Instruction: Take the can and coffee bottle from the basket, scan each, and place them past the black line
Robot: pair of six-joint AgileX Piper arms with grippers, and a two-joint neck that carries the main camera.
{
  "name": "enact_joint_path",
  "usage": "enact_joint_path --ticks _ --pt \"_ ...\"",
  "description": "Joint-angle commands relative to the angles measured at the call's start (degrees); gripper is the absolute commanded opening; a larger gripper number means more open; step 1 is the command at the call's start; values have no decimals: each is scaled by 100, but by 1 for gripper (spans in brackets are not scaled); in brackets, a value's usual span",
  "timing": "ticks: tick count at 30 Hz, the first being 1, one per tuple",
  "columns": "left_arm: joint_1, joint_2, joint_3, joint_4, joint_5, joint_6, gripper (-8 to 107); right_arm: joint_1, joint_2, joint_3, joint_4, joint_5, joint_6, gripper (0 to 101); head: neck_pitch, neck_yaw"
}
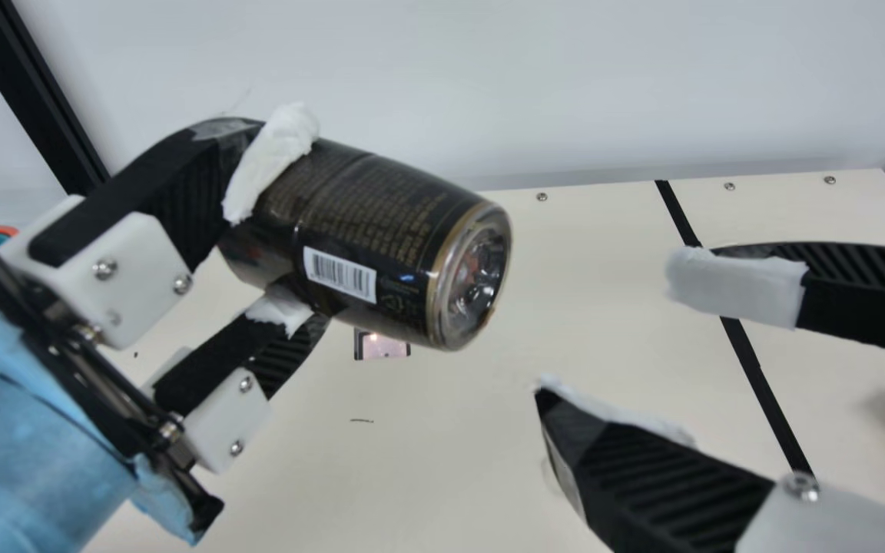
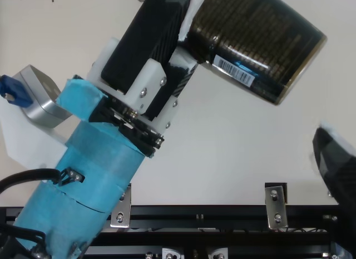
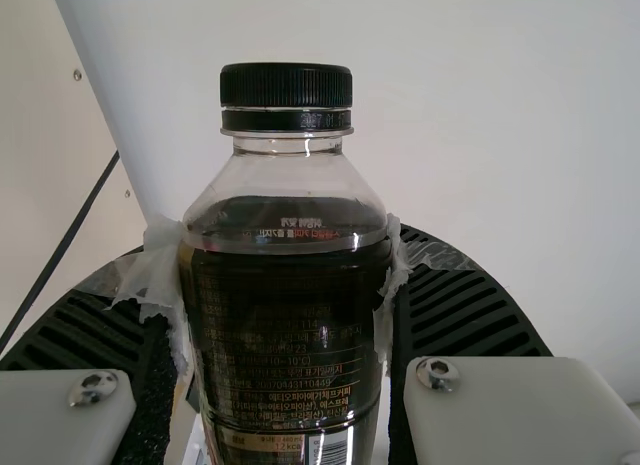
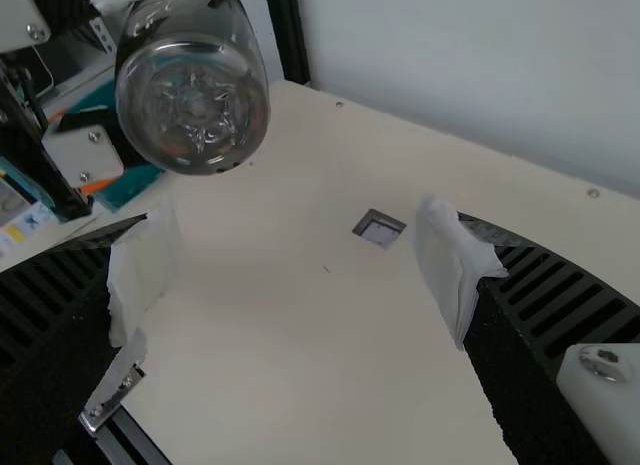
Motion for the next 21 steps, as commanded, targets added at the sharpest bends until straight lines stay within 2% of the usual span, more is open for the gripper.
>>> enact_joint_path --ticks 1,8,16,17,21 --pt "28 -38 28 -48 7 55 10 0 0 0 0 0 0 101 -49 -23" --pt "454 -453 400 -208 281 251 10 -6 6 0 51 -11 66 101 -49 -23" --pt "1241 -889 1001 -404 1050 410 10 -6 6 0 51 -11 66 101 -49 -23" --pt "1087 -885 904 -383 842 409 10 65 6 -21 -3 -41 133 101 -49 -23" --pt "1233 -894 1000 -400 1050 410 10 168 158 -59 -15 25 520 101 -49 -23"
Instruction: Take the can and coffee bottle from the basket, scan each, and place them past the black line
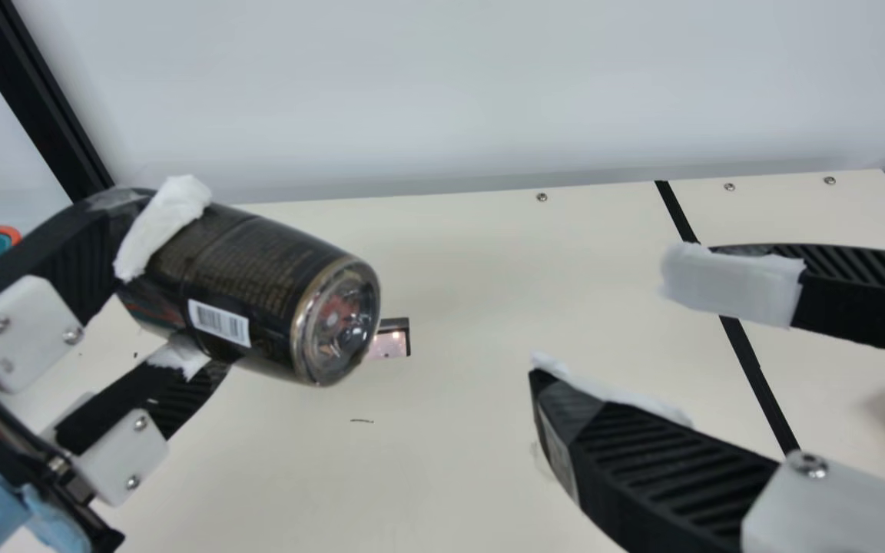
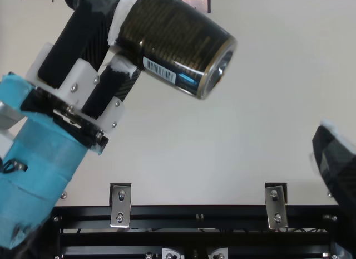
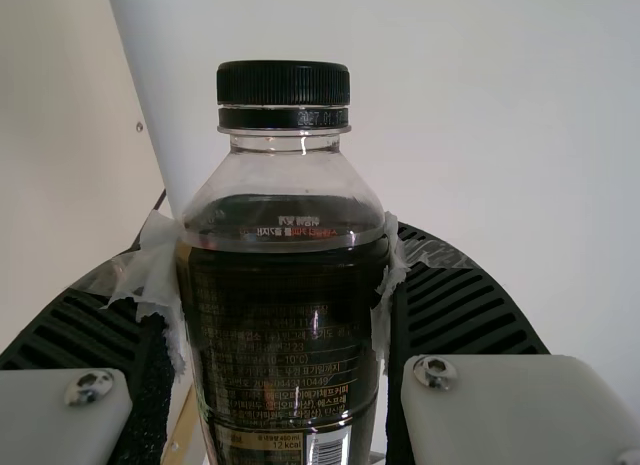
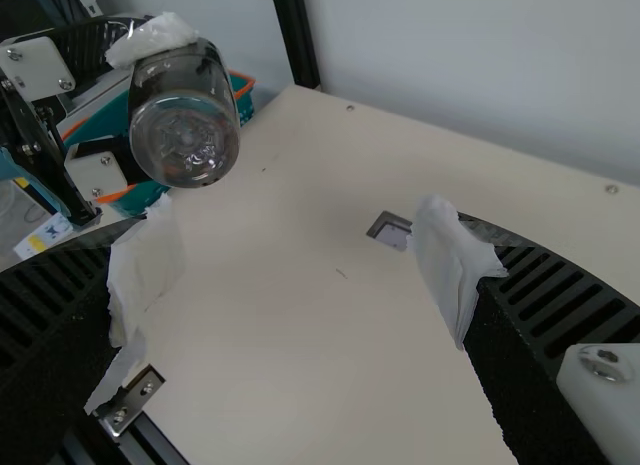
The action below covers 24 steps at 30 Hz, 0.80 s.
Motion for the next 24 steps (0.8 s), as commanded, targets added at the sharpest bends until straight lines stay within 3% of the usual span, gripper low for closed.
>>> enact_joint_path --ticks 1,7,15,16,20,24 --pt "0 0 0 0 0 0 10 132 135 -8 -64 10 418 101 -49 -23" --pt "0 0 0 0 -1 0 10 562 621 -85 47 10 1811 101 -49 -23" --pt "0 0 0 0 -1 0 10 537 1108 -133 747 -153 3402 101 -49 -23" --pt "0 0 0 0 -1 0 10 554 1068 -158 592 -90 2762 101 -49 -23" --pt "0 0 0 0 -1 0 10 552 1122 -143 732 -179 3335 101 -49 -23" --pt "0 0 0 0 -1 0 10 539 1128 -140 747 -181 3393 101 -49 -23"
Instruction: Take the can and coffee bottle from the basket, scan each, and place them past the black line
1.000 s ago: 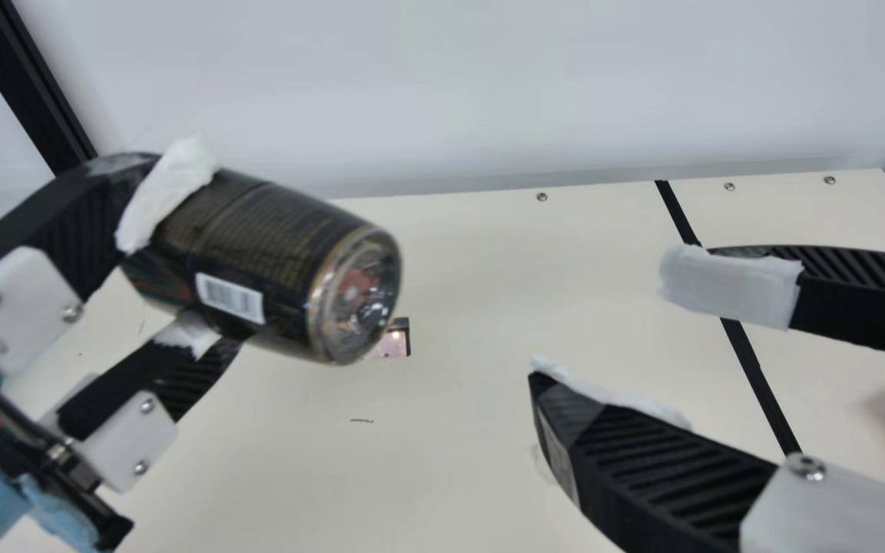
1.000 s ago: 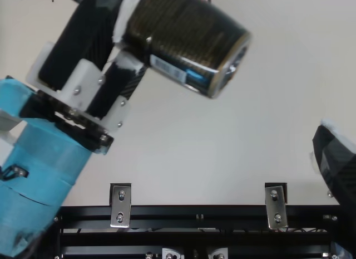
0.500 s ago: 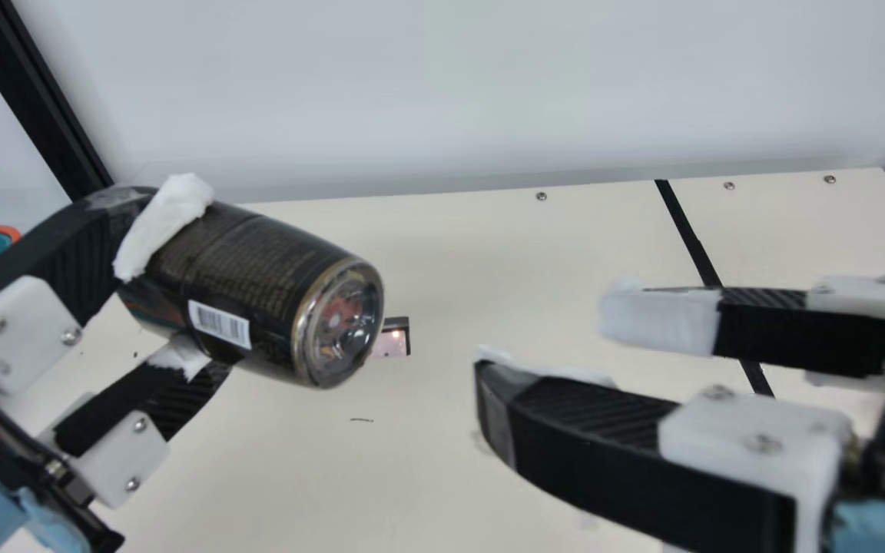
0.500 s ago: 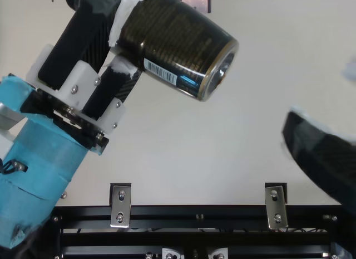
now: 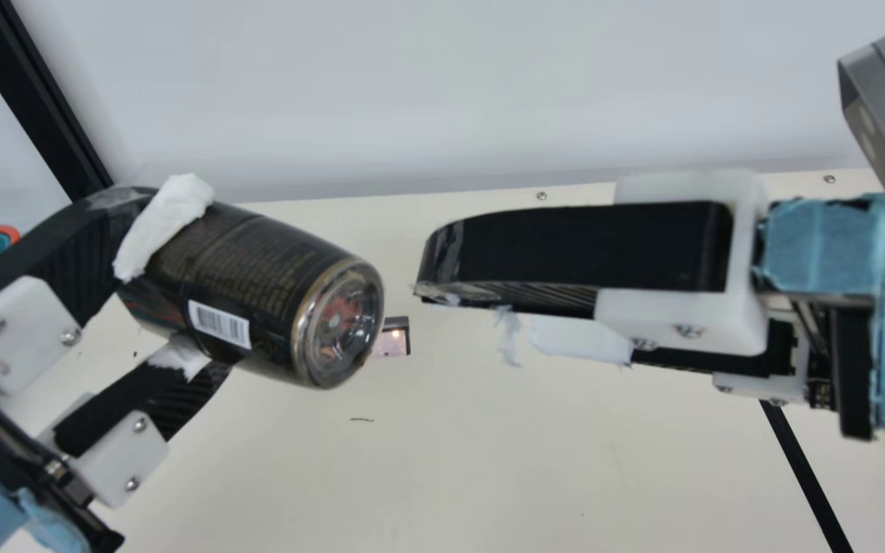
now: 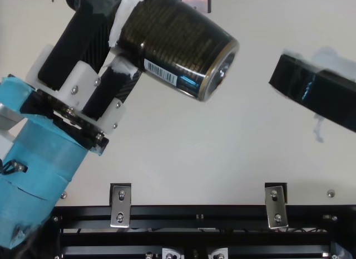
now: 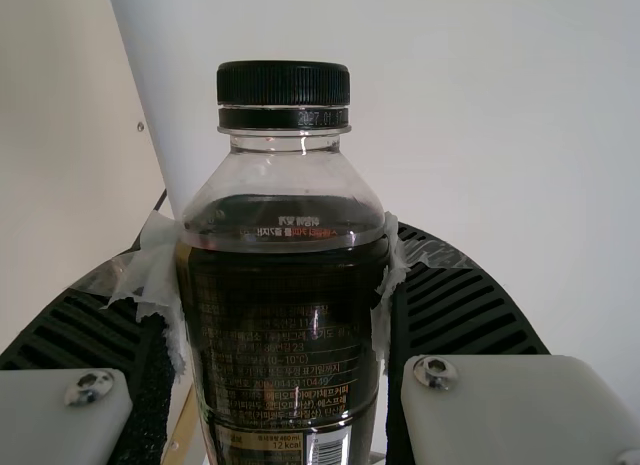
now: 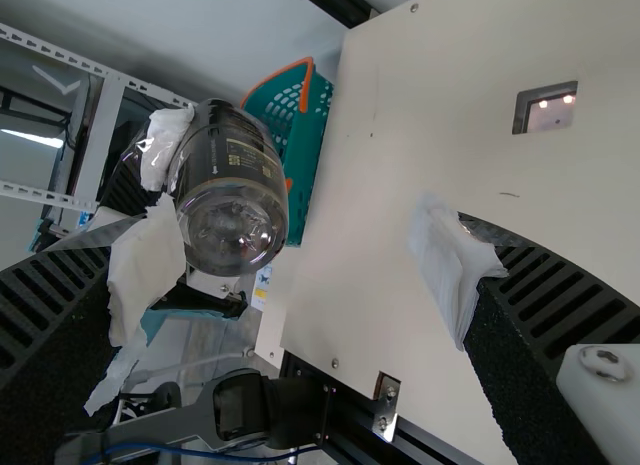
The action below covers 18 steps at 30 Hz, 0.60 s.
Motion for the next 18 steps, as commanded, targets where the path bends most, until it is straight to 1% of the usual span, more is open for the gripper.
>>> enact_joint_path --ticks 1,4,11,18 --pt "0 0 0 0 0 0 10 -14 6 6 26 10 23 101 -49 -23" --pt "0 0 0 0 0 0 10 -78 20 46 248 14 359 101 -49 -23" --pt "0 0 0 0 0 0 10 -249 82 252 899 -49 1660 101 -49 -23" --pt "0 0 0 0 0 0 10 -74 144 363 1263 -320 2649 101 -49 -23"
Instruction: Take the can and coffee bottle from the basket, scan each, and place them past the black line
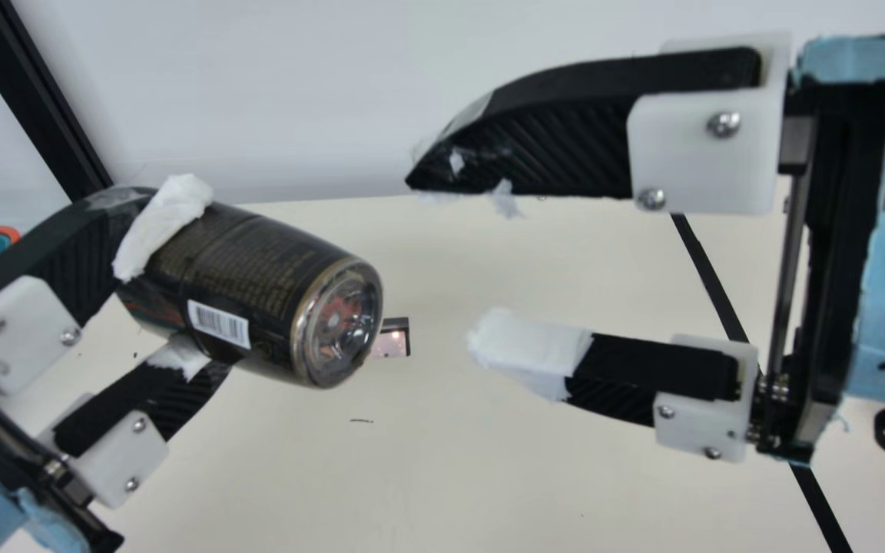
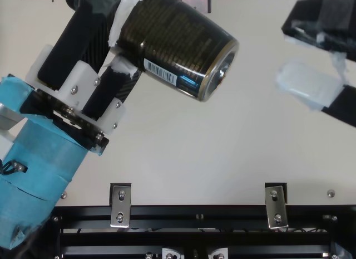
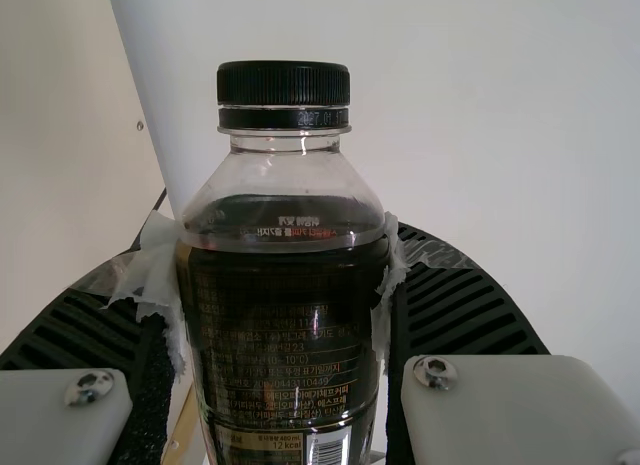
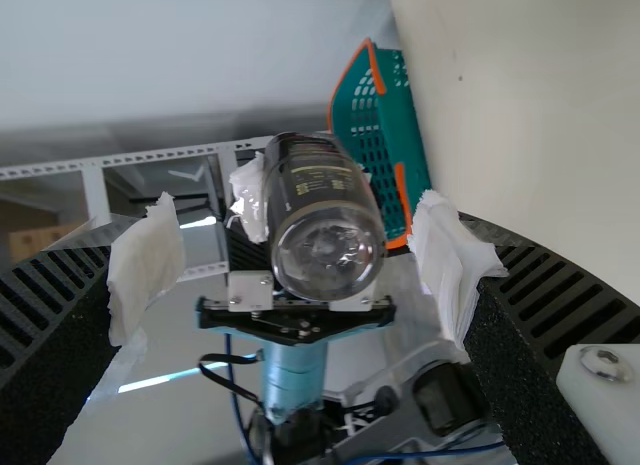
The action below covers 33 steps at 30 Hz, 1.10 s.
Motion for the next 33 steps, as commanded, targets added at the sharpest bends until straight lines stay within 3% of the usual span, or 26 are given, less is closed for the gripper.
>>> enact_joint_path --ticks 1,13,25,33 --pt "0 0 0 0 0 0 10 105 20 11 52 -108 391 101 -49 -23" --pt "0 0 0 0 0 0 10 809 96 -23 -136 -850 1083 101 -49 -23" --pt "0 0 0 0 0 0 10 739 124 94 -74 -839 937 101 -49 -23" --pt "0 0 0 0 0 0 10 918 108 361 -7 -1059 858 101 -49 -23"
